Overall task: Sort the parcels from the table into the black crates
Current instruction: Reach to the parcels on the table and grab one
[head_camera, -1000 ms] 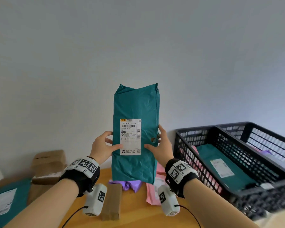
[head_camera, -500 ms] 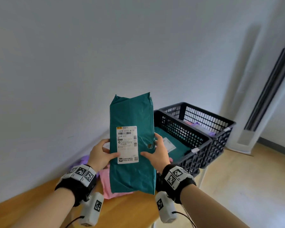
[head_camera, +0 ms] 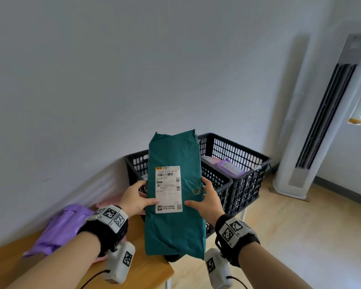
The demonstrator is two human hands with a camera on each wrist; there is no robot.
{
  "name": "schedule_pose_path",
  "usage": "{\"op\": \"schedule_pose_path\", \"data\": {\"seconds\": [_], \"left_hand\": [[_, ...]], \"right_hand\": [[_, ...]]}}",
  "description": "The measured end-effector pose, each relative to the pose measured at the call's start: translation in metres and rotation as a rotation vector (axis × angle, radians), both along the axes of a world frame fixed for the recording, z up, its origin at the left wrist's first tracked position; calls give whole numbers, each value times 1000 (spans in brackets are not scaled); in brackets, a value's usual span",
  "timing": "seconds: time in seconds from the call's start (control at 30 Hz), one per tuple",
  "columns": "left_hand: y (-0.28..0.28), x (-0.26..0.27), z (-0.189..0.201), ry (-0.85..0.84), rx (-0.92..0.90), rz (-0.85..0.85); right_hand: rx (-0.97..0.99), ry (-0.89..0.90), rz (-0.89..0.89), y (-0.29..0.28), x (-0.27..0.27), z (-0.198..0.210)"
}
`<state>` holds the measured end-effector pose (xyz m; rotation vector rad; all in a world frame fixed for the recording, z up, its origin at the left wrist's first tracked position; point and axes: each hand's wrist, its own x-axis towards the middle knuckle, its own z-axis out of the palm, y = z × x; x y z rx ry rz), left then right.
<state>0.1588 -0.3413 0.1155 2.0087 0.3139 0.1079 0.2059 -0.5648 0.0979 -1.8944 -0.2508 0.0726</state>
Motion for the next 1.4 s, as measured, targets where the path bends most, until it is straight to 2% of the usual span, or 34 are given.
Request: {"op": "schedule_pose_path", "data": {"seconds": [0.13, 0.3, 0.57, 0.8, 0.9, 1.2, 1.4], "left_hand": [[-48, 10, 7, 19, 35, 44], [-98, 25, 20, 59, -60, 117], [-127, 58, 44, 74, -72, 179], [-107, 111, 57, 137, 76, 137], [-93, 140, 56, 148, 86, 145], [-49, 215, 28, 244, -20, 171], [-35, 239, 1, 359, -93, 174]], "right_hand": [[8, 14, 62, -46, 25, 4], [-16, 20, 156, -89, 62, 14], [-125, 38, 261, -104, 130, 35], [-136, -5, 275, -89, 180, 44], [-135, -7, 262, -74, 204, 47], [-246, 51, 249, -17, 276, 32], [-389, 130, 287, 10, 311, 9]]}}
